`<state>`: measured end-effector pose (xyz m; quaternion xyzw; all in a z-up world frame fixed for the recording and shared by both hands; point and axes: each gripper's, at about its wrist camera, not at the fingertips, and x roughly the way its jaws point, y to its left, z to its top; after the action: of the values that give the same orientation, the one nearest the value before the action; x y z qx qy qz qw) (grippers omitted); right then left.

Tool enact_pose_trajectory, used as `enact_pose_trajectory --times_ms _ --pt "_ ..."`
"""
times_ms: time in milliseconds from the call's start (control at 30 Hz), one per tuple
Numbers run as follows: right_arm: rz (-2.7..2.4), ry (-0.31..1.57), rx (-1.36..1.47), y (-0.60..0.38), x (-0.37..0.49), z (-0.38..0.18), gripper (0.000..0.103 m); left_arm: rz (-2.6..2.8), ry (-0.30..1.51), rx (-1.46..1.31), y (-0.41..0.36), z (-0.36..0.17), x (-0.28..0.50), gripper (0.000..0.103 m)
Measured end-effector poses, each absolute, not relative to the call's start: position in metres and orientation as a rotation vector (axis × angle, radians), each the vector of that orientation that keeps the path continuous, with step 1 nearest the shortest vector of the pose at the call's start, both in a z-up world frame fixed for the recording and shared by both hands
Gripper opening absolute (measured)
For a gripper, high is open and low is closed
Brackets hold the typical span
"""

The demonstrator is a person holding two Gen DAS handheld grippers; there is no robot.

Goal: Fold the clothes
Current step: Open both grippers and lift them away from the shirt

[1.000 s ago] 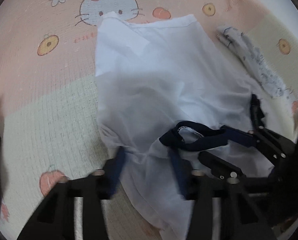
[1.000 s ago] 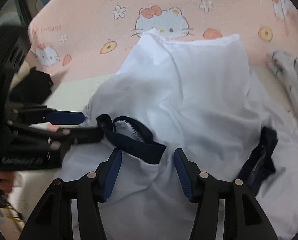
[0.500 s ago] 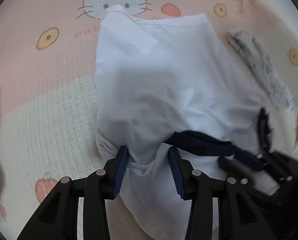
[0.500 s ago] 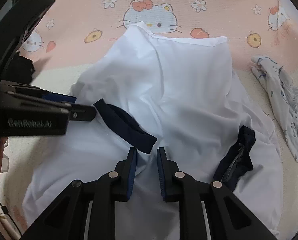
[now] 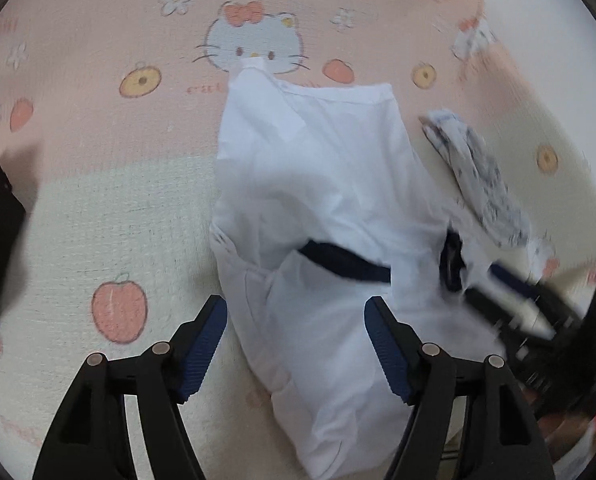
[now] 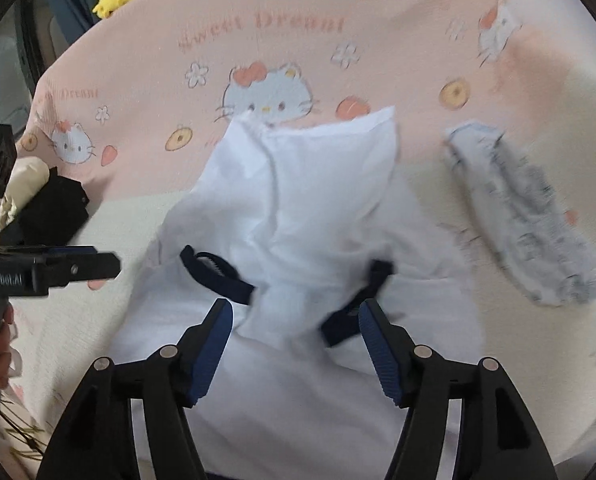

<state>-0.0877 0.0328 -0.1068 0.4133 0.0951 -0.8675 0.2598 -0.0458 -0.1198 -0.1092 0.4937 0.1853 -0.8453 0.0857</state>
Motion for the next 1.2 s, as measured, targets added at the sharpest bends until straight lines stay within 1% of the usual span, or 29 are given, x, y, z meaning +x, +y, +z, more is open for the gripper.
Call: enact_pose_trajectory --times_ms 133,367,433,500,600,767,867,933,1033,1200 --pt "-2.389 0.287 1.098 0.051 -0.077 -0.096 0.066 -2.562 0.462 1.510 -0.106 -0.108 -0.038 0.069" --pt "-2.401 0.303 1.150 0.072 -0.060 -0.109 0.066 -2.576 0.288 1.524 -0.085 -0.109 -0.028 0.069" --pt "-2.404 0.353 1.153 0.073 -0.055 -0.113 0.066 -2.580 0.224 1.536 -0.078 -0.113 -0.024 0.069" --pt "-2.395 0.445 1.136 0.071 -0.047 -0.116 0.066 -2.587 0.160 1.546 -0.071 -0.117 -0.019 0.069" --pt "-2.371 0.521 1.119 0.071 -0.039 -0.120 0.066 -2.575 0.114 1.578 -0.067 -0.124 -0.016 0.069" --pt "-2.336 0.473 1.173 0.079 -0.048 -0.123 0.066 -2.549 0.136 1.576 -0.077 -0.122 -0.017 0.069" --pt "-2.345 0.492 1.187 0.077 -0.061 -0.111 0.066 -2.529 0.169 1.553 -0.086 -0.113 -0.022 0.069" --pt "-2.366 0.519 1.149 0.075 -0.068 -0.095 0.066 -2.519 0.199 1.549 -0.093 -0.105 -0.028 0.069" --pt "-2.365 0.494 1.111 0.076 -0.081 -0.072 0.066 -2.514 0.239 1.557 -0.102 -0.086 -0.038 0.069" --pt "-2.347 0.428 1.077 0.078 -0.106 -0.033 0.068 -2.549 0.265 1.513 -0.116 -0.035 -0.057 0.069"
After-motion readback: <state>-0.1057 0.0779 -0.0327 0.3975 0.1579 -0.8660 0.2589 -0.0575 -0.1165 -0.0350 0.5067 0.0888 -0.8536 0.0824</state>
